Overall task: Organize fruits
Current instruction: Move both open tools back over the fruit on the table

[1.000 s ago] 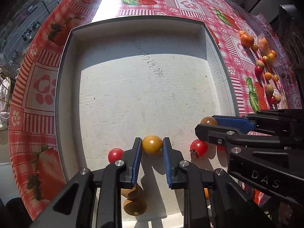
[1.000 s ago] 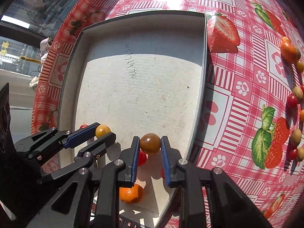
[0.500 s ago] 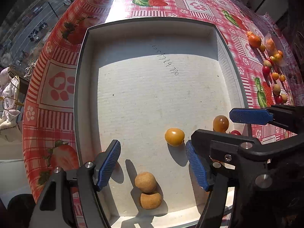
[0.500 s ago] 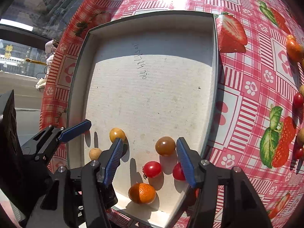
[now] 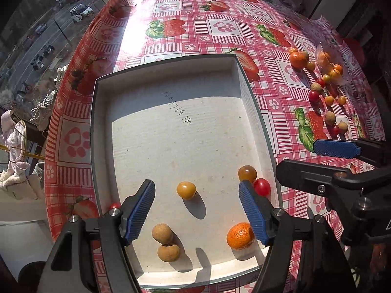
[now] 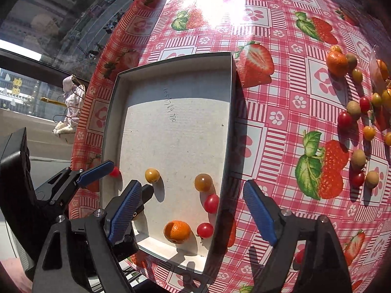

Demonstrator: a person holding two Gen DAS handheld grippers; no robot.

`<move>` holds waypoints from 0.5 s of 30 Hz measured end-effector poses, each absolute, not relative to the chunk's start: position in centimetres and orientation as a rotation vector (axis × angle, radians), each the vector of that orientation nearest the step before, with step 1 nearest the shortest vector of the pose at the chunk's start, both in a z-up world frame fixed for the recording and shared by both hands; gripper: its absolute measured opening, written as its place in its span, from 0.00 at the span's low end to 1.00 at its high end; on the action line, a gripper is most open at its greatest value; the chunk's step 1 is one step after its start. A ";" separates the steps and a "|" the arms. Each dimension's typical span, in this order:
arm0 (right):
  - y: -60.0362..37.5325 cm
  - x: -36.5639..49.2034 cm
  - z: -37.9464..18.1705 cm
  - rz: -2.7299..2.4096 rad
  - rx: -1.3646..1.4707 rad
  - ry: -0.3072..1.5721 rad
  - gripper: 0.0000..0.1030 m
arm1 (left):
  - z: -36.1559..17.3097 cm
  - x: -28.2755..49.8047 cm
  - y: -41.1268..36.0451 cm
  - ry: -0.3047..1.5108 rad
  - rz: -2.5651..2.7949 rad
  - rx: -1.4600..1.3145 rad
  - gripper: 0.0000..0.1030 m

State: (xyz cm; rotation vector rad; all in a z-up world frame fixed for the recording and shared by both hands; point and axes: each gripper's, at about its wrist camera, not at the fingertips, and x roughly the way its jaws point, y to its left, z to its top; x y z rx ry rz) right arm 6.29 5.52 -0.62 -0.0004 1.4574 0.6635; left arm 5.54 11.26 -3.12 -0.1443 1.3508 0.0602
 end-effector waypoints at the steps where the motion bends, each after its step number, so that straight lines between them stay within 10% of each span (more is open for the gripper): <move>1: 4.5 6.4 -0.7 0.643 0.007 1.456 0.85 | -2.9 6.1 10.4 1.347 0.043 -0.140 0.70; 15: -12.2 8.3 -2.2 0.318 0.127 1.454 0.85 | -2.7 11.4 -0.7 1.364 -0.127 -0.061 0.70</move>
